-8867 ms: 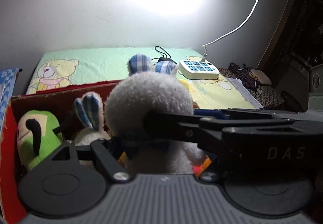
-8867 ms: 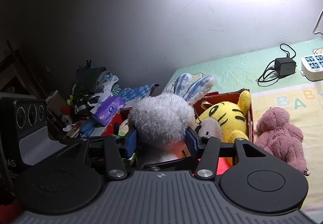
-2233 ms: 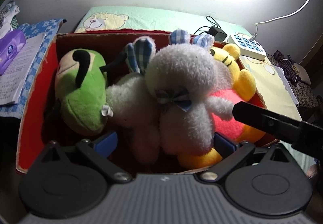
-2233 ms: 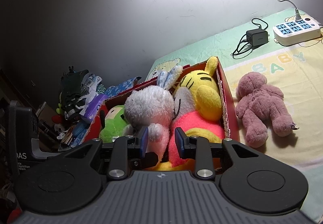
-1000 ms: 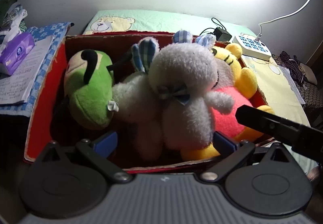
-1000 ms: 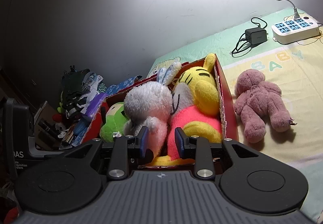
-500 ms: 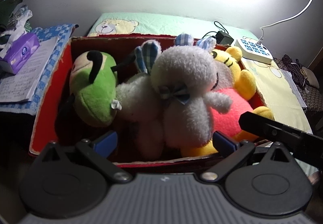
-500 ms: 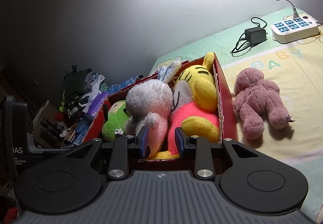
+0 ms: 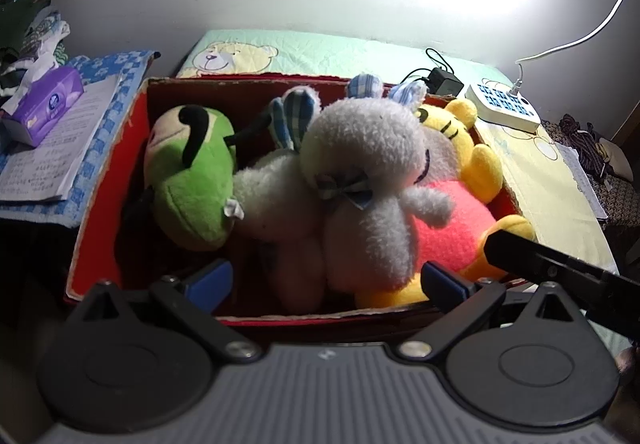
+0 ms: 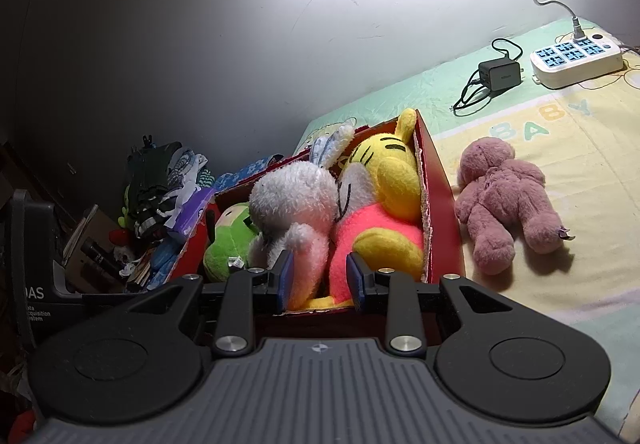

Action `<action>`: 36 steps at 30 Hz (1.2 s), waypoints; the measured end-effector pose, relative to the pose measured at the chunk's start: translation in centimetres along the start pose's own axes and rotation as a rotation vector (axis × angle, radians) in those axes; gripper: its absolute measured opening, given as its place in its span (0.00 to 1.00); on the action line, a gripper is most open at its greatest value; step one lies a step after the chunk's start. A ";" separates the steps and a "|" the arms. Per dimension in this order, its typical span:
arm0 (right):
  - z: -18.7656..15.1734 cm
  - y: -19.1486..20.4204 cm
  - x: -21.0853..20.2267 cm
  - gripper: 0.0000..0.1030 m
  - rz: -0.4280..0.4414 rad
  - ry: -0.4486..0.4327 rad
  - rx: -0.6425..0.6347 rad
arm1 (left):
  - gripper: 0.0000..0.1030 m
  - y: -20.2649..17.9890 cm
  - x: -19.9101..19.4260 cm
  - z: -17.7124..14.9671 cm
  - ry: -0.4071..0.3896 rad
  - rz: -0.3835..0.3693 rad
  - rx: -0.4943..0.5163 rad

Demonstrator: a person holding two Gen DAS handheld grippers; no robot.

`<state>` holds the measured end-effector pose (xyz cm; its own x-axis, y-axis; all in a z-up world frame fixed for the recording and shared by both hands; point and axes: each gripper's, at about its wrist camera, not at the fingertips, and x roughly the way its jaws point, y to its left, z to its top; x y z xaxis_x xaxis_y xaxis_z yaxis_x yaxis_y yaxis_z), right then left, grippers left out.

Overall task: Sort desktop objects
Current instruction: 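Press the bunny plush down into the box with the right gripper, then open the right gripper and withdraw it toward the pink bear plush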

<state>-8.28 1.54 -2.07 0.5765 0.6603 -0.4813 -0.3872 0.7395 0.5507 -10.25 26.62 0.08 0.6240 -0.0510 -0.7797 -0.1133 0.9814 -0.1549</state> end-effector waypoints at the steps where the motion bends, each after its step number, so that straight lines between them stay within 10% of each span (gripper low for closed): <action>1: 0.0 0.0 0.0 0.31 0.000 -0.001 0.001 | 0.98 0.0 0.0 0.0 -0.002 0.003 0.002; 36: 1.2 -0.1 -0.8 0.31 0.042 -0.036 -0.014 | 0.98 -1.6 -3.5 1.2 -0.101 0.024 0.037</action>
<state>-7.86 0.80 -0.94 0.5852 0.6858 -0.4327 -0.4218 0.7132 0.5598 -11.32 25.46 3.80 0.6963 -0.0105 -0.7176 -0.1017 0.9884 -0.1132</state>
